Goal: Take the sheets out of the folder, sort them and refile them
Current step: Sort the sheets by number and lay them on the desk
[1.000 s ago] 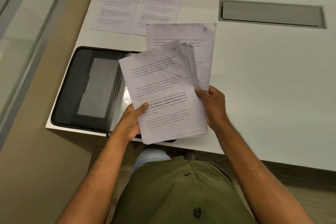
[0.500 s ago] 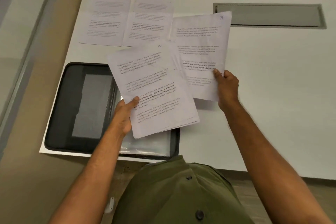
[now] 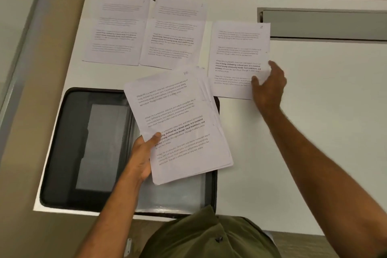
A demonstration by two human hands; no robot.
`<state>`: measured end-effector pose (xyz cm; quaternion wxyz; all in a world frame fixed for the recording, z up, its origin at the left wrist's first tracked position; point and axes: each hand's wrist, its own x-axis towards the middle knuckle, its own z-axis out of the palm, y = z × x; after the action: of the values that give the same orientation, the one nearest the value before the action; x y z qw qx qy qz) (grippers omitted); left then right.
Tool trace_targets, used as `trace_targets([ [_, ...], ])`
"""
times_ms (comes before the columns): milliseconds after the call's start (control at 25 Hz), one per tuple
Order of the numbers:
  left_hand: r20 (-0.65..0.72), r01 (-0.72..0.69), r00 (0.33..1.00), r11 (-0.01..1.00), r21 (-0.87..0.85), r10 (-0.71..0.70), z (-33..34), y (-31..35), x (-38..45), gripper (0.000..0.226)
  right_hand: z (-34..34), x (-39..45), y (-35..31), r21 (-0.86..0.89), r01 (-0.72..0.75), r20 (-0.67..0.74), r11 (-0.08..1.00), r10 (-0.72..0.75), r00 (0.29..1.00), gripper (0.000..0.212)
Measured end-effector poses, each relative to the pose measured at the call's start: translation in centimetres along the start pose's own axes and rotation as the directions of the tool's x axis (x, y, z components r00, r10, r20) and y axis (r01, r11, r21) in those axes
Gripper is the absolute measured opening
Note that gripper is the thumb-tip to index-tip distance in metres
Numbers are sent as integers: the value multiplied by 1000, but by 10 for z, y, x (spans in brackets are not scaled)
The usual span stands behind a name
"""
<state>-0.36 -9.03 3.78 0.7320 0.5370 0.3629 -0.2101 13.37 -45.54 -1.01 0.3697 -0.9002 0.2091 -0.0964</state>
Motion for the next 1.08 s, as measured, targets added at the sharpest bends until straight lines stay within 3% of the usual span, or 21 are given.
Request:
trace_targets([
  [80,-16,12,1000,1000,-4,-12,-2,4,7,31,18,-18,4,-208,284,134,936,-260,956,69],
  [160,-28,16,999,1000,-1,-16,-2,8,16,30,36,-27,8,-314,387,284,867,-304,909,74],
  [1080,33,33,999,997,63,-36,21,13,27,27,73,47,-25,-396,346,353,851,-207,913,81],
])
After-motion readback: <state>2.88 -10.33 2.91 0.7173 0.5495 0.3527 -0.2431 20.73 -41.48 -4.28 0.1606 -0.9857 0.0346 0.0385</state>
